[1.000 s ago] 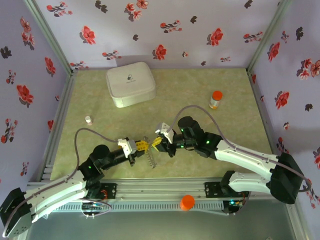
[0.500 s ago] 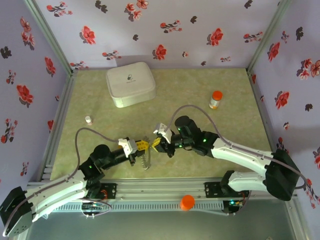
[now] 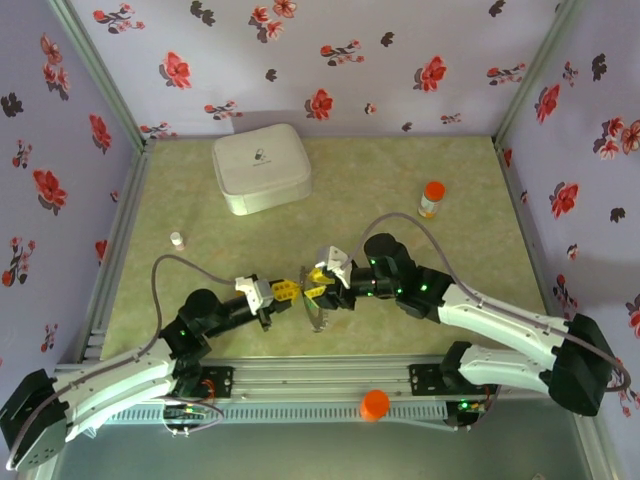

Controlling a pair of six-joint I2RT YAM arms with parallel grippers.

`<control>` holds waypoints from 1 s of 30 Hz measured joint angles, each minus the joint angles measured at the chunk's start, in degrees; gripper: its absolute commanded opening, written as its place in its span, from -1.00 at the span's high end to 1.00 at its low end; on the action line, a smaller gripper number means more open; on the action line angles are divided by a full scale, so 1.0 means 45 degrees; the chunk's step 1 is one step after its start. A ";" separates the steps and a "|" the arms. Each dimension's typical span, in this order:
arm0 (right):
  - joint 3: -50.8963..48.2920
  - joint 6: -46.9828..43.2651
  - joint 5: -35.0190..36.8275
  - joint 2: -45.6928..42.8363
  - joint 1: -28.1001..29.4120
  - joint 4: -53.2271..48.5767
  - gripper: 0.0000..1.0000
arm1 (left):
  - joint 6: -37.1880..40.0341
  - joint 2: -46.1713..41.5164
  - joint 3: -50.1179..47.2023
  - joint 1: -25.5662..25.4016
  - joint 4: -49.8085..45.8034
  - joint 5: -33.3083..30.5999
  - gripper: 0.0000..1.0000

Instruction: Put the keys on the keyring

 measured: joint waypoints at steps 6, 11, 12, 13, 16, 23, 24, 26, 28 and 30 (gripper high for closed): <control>0.0000 -0.0335 0.0024 0.0097 0.0000 0.0063 0.48 | -0.0053 0.0481 -0.0010 0.0000 0.0418 0.0306 1.00; 0.0000 -0.0486 -0.0107 0.0209 0.0000 0.0068 0.55 | -0.0112 0.0525 -0.0015 0.0000 0.0685 0.0374 1.00; 0.0000 -0.0505 -0.0146 0.0243 0.0000 0.0068 0.58 | -0.0136 0.0525 -0.0015 0.0000 0.0685 0.0369 1.00; 0.0000 -0.0539 -0.0194 0.0267 0.0000 0.0063 0.62 | -0.0146 0.0525 -0.0029 0.0000 0.0685 0.0369 1.00; 0.0000 -0.0675 -0.0321 0.0345 0.0000 0.0058 0.82 | -0.0155 0.0525 -0.0107 0.0000 0.0699 0.0355 1.00; 0.0010 -0.0928 -0.0515 0.0442 0.0010 -0.0209 1.00 | -0.0136 0.0573 -0.0141 0.0010 0.0447 -0.0049 0.46; 0.0019 -0.1039 -0.0481 0.0442 0.0010 -0.0374 1.00 | -0.0044 0.0573 -0.0117 0.0010 0.0262 -0.0146 0.42; 0.0146 -0.1375 -0.0282 0.0461 0.0010 -0.0986 1.00 | 0.0189 0.0573 0.0146 0.0000 -0.0680 -0.0340 0.41; 0.0461 -0.1821 0.0000 0.0549 0.0010 -0.1802 1.00 | 0.0534 0.0573 0.0529 0.0000 -0.1647 -0.0408 0.42; 0.0986 -0.2283 0.0325 0.0729 0.0010 -0.2788 1.00 | 0.0937 0.0583 0.0967 0.0000 -0.2511 -0.0408 0.44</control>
